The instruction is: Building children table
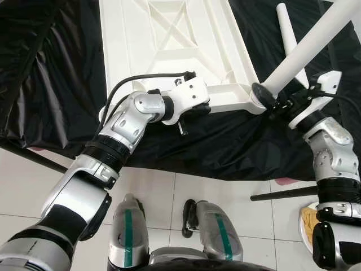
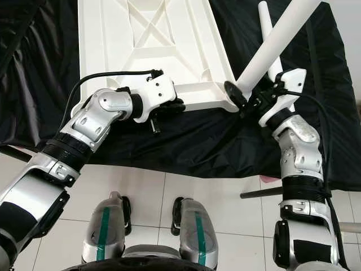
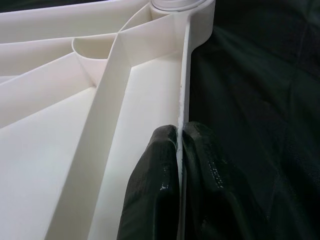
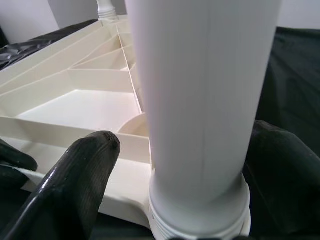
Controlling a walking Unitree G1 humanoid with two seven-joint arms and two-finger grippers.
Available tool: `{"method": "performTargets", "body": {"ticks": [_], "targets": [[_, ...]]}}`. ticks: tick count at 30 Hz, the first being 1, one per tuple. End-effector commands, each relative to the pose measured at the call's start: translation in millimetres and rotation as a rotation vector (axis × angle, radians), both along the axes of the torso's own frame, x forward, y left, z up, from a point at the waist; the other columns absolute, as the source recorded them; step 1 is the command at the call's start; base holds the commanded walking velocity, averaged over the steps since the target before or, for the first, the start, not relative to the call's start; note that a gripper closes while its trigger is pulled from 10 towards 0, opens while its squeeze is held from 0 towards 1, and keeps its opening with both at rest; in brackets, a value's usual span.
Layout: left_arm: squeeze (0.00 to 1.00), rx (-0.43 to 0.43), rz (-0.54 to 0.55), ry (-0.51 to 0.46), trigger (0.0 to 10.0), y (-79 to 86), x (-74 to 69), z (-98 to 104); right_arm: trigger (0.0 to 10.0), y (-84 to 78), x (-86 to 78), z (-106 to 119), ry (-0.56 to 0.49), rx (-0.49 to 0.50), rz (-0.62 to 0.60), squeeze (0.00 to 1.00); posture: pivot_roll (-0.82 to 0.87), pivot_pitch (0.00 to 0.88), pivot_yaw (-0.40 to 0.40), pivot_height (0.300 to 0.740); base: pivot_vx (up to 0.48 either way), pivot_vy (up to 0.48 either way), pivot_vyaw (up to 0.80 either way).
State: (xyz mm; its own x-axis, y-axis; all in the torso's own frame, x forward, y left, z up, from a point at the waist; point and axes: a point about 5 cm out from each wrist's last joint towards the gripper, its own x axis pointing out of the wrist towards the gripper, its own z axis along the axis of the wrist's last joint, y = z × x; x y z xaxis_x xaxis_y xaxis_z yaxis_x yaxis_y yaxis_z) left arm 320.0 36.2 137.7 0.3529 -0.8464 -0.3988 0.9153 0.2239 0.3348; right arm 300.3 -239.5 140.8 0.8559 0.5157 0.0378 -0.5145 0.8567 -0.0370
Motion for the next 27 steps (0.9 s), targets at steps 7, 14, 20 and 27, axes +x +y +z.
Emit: {"method": "performTargets", "body": {"ticks": [7,14,20,27], "targets": [[0.00,0.037,0.063,0.025,10.0,11.9,4.2,-6.2,9.9,-6.1,9.4,-1.0,0.001,-0.027,-0.011,0.00,0.08,0.062,-0.066,0.740,0.000,0.000,0.00],[0.00,0.039,0.060,0.024,10.0,11.8,3.8,-5.9,9.3,-2.6,18.0,4.1,-0.027,-0.020,-0.017,0.00,0.09,0.061,-0.064,0.740,0.000,0.000,0.00],[0.00,0.041,0.058,0.020,10.0,11.8,3.8,-4.6,0.0,0.4,22.8,-1.0,-0.006,-0.057,0.010,0.00,0.09,0.058,-0.064,0.740,0.000,0.000,0.00],[0.00,0.041,0.057,0.021,10.0,12.9,3.1,-4.5,0.0,-4.7,21.5,-5.0,0.016,-0.074,0.019,0.00,0.09,0.056,-0.065,0.740,0.000,0.000,0.00]]}}
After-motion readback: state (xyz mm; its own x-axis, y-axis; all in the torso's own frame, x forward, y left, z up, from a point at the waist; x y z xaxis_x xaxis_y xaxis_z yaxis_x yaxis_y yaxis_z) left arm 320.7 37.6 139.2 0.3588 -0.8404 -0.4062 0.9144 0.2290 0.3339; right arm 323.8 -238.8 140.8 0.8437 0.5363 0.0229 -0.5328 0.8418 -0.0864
